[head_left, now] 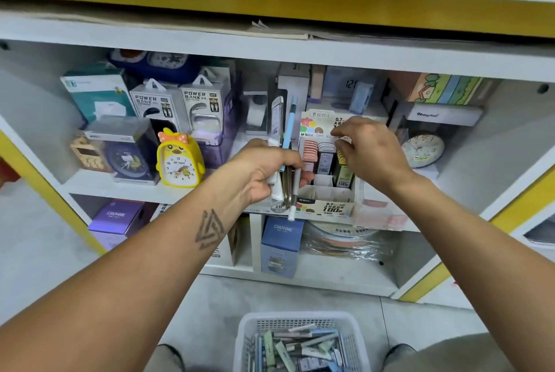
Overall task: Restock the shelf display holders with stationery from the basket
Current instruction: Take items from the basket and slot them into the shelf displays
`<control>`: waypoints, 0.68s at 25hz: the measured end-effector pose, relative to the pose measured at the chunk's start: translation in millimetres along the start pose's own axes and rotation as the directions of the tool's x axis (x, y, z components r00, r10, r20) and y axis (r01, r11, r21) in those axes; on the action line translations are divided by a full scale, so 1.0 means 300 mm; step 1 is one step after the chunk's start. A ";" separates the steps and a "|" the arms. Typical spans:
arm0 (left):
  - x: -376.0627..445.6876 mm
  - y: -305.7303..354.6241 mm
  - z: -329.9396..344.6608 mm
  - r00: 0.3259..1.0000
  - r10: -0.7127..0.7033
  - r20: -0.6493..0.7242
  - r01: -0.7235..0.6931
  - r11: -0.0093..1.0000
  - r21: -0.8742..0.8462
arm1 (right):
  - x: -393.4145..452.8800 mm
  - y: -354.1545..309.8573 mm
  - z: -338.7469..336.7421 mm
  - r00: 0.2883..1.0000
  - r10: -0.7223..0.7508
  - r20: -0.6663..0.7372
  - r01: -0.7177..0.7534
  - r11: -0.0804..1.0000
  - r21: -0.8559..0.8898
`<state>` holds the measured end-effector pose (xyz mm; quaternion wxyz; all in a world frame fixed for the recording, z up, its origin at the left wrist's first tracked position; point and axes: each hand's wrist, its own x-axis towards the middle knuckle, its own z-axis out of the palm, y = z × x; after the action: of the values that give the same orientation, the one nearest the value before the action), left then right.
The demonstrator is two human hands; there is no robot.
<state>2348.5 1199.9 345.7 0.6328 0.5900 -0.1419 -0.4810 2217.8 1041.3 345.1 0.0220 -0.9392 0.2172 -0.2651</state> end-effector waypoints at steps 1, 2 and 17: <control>-0.001 0.001 0.004 1.000 0.000 0.014 0.000 1.000 0.008 | 0.003 0.000 -0.006 0.999 0.032 -0.007 -0.032 0.999 0.018; -0.003 0.001 0.010 1.000 0.002 0.026 -0.003 1.000 0.013 | 0.004 -0.006 -0.013 0.997 0.077 -0.006 -0.076 0.994 0.072; -0.053 -0.006 0.075 0.987 0.149 0.054 -0.146 0.988 -0.055 | -0.050 -0.093 -0.126 0.777 0.268 0.569 -0.629 0.329 0.704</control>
<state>2323.0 1198.9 356.1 0.6770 0.5473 -0.1912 -0.4534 2198.1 1075.5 374.7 0.6061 -0.7219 0.2997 -0.1469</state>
